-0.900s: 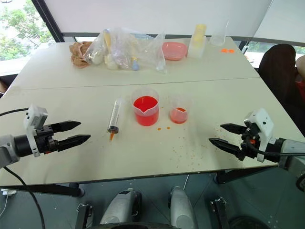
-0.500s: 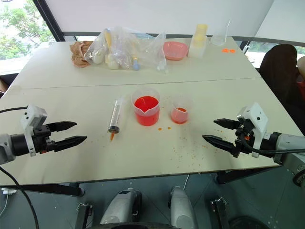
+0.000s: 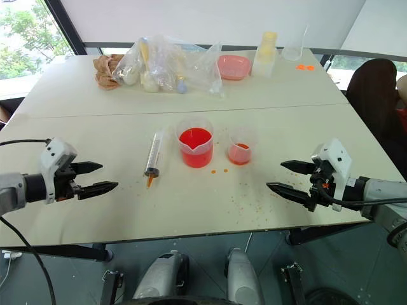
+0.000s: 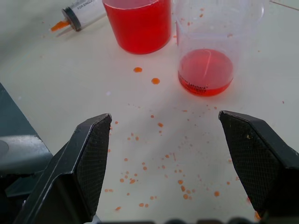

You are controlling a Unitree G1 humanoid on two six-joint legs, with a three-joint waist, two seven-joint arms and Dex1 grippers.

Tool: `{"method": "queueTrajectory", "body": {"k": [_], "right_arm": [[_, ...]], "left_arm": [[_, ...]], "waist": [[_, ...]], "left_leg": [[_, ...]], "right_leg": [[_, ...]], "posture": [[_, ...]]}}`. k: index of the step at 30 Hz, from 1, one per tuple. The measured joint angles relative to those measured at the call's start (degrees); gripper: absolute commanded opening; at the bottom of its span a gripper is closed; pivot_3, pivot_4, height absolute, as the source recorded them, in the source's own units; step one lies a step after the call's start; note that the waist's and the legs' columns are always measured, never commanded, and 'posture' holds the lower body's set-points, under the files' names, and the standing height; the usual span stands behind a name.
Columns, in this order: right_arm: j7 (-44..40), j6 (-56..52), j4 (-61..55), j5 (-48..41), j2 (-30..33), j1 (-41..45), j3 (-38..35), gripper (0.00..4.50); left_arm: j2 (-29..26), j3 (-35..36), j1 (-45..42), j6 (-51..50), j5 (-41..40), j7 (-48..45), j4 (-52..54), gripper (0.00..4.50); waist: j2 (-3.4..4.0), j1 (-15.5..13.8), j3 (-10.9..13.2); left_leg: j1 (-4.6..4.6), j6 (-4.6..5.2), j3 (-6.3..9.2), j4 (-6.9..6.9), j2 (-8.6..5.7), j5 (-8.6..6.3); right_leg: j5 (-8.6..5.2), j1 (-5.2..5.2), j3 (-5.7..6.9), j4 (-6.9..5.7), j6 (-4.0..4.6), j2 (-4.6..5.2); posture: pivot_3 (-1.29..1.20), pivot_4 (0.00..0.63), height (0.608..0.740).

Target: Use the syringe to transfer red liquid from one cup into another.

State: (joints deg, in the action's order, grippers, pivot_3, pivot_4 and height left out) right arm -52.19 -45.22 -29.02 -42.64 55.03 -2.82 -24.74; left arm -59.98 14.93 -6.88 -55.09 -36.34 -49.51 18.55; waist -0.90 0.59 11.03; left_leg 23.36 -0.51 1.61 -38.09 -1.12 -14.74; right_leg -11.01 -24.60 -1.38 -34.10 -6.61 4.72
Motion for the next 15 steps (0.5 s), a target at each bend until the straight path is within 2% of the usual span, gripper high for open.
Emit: {"method": "queueTrajectory", "body": {"k": [1, 5, 7, 9, 10, 13, 15], "right_arm": [[0.0, 0.1, 0.0, 0.2, 0.1, 0.4, 0.2, 3.85], [0.1, 1.2, -1.0, 0.4, 0.4, 7.0, 3.3, 3.85], [0.1, 2.1, -1.6, 0.7, 0.6, 9.6, 4.5, 3.85], [0.0, 2.5, -1.9, 1.2, 0.9, 12.4, 6.9, 3.85], [-0.4, 3.2, -2.6, 1.2, 1.0, 15.1, 8.6, 3.85], [-2.0, 5.4, -5.3, 1.1, 1.1, 19.8, 11.2, 3.85], [-2.6, 6.1, -5.6, 1.5, 1.2, 20.2, 12.5, 3.85]], "left_arm": [[-0.2, -1.1, -2.3, -2.4, -0.7, 0.3, -0.1, 4.46], [0.8, -9.9, -23.7, -18.8, -3.5, 2.8, -3.9, 4.46], [1.5, -12.9, -30.7, -24.2, -3.7, 3.8, -5.8, 4.46], [4.7, -17.4, -38.4, -28.7, -2.2, 5.6, -11.4, 4.46], [7.8, -20.7, -45.0, -31.1, -0.4, 6.8, -16.9, 4.46], [12.5, -29.0, -57.7, -31.8, 3.7, 7.3, -27.5, 4.46], [13.9, -33.2, -61.1, -29.1, 6.6, 6.2, -32.7, 4.46]], "waist": [[0.0, 0.0, 0.0], [-0.18, 0.0, 0.1], [-0.17, 0.2, 0.1], [-0.18, 0.2, 0.1], [-0.24, 0.0, 0.1], [-0.28, 0.0, 0.2], [-0.26, 0.2, 0.1]], "left_leg": [[-0.01, 0.0, -0.01, 0.0, 0.0, 0.0], [-0.02, 0.01, 0.01, -0.12, -0.1, 0.02], [-0.05, 0.05, -0.02, -0.06, -0.15, -0.01], [-0.03, 0.07, 0.01, -0.06, -0.22, -0.02], [0.01, 0.07, 0.05, -0.08, -0.24, -0.01], [0.03, 0.07, 0.1, -0.06, -0.27, -0.02], [0.02, 0.13, 0.02, -0.03, -0.29, -0.06]], "right_leg": [[0.0, 0.01, 0.0, -0.01, 0.0, 0.0], [0.03, 0.12, 0.09, -0.11, -0.06, -0.06], [0.01, 0.11, 0.07, -0.1, -0.14, -0.06], [0.05, 0.08, 0.09, -0.15, -0.27, -0.09], [0.07, 0.04, 0.12, -0.17, -0.27, -0.16], [0.07, 0.07, 0.12, -0.13, -0.34, -0.12], [0.06, 0.04, 0.06, -0.14, -0.37, -0.06]], "posture": [[0.0, 0.15, 0.74], [0.0, 0.15, 0.74], [0.0, 0.15, 0.74], [0.0, 0.15, 0.74], [0.0, 0.15, 0.74], [0.0, 0.15, 0.74], [0.0, 0.15, 0.74]]}}
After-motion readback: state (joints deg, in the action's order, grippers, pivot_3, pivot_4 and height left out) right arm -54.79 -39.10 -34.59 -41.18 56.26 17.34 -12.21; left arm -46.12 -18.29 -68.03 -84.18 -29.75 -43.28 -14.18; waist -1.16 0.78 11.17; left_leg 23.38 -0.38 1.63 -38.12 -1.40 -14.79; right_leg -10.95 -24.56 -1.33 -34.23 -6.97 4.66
